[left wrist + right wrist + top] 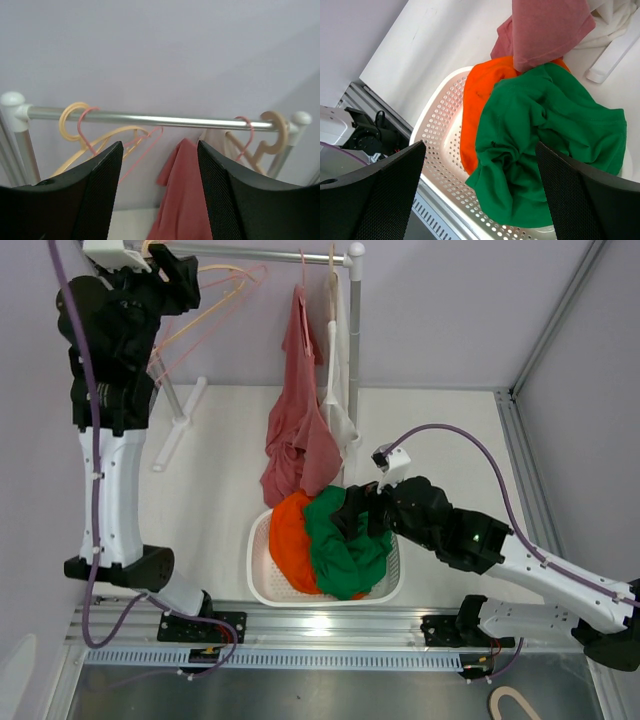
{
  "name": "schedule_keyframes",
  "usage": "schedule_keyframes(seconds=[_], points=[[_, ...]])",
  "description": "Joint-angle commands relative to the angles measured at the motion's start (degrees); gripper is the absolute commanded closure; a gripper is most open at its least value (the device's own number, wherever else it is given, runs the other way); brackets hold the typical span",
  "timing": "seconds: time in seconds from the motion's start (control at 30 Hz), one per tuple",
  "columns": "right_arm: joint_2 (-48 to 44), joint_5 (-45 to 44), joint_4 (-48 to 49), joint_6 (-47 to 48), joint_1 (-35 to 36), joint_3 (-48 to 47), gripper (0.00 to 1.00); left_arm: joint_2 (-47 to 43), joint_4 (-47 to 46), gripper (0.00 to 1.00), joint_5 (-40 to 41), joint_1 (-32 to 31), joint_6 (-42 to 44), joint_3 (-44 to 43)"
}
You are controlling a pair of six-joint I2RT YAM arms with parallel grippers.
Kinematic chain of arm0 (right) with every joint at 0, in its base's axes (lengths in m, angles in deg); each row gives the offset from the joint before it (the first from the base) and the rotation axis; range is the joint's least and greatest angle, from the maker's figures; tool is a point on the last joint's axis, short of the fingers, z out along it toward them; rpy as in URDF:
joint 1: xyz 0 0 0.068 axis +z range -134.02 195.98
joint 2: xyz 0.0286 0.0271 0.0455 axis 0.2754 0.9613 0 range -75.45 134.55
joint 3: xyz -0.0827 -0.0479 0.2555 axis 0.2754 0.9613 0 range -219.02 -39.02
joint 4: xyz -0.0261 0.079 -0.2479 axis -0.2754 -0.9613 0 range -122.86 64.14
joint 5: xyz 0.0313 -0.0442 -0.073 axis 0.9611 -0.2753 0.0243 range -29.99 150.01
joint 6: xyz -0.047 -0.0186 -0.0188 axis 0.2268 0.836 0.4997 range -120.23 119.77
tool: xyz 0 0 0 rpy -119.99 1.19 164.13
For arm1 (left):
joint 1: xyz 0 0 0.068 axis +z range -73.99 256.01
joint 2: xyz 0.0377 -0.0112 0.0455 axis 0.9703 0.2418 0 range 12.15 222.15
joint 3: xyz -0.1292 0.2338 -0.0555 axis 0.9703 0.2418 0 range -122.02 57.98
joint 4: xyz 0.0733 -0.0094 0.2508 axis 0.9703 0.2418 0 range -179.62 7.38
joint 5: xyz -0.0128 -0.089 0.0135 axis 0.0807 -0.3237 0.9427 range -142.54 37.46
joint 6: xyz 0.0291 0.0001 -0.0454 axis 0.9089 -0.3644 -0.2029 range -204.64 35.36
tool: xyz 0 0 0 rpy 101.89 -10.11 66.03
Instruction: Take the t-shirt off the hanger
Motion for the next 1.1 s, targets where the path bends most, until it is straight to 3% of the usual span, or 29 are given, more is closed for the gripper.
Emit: schedule_keyframes(seconds=[0.0,0.17,0.43,0.53,1.07], points=[[-0.5,0.8,2.7,-0.4,-0.1,0.5,0.04,-2.1,-2.1,0.35,1.0,-1.9,0.2,0.6],[-1.1,0.8,2.7,-1.0,-0.1,0.6,0.04,1.9,1.0,0.39,2.3,-6.5,-3.9,0.1],[-3.6,-0.4,1.4,-2.2,0.0,1.6,0.04,8.5,2.2,0.35,10.3,-15.4,-3.2,-1.1],[-4.3,-0.9,1.2,-2.4,0.1,1.7,0.04,12.7,3.8,0.35,10.2,-16.6,-4.1,-5.7],[-5.6,-1.3,1.0,-2.7,0.0,3.2,0.04,19.8,1.1,0.39,11.0,-21.7,-3.4,-4.7]])
